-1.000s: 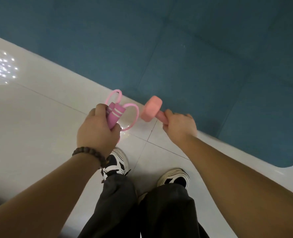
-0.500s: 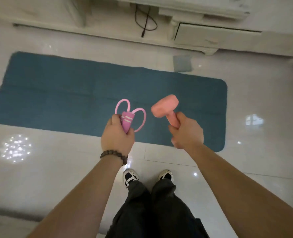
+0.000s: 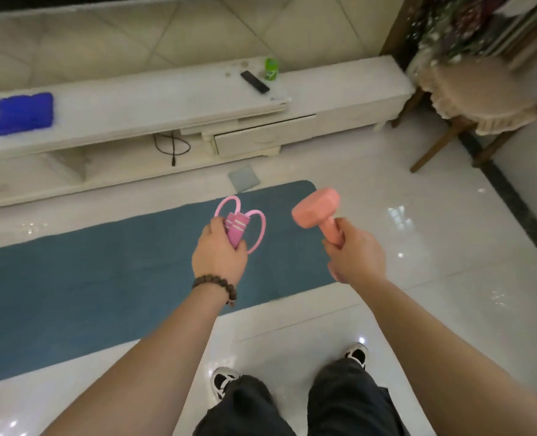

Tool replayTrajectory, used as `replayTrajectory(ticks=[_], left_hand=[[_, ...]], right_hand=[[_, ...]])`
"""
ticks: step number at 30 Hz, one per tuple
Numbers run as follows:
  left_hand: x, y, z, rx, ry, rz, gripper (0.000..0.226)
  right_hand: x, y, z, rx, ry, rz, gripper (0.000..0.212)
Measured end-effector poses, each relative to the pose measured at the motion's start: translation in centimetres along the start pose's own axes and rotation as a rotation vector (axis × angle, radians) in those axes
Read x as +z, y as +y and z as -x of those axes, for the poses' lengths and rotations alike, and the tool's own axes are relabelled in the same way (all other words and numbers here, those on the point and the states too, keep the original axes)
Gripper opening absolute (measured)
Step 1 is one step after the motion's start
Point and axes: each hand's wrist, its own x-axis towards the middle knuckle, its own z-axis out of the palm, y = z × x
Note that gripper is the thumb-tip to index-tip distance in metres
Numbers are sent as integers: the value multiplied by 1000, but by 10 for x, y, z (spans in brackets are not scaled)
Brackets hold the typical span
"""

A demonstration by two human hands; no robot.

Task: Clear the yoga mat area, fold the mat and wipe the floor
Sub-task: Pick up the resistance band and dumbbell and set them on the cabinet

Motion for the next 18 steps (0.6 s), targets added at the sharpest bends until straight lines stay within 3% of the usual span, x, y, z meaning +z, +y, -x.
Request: replayTrajectory(ticks=[6, 12, 18], left_hand=[[82, 116, 8, 97, -31, -8, 25], [192, 256, 2, 102, -31, 5, 28], [244, 370, -23, 148, -25, 12, 28]], right_hand=[[-48, 126, -30, 162, 52, -60, 6], [-108, 256, -100, 169, 4, -87, 9], [-172, 326, -177, 178, 25, -48, 15]])
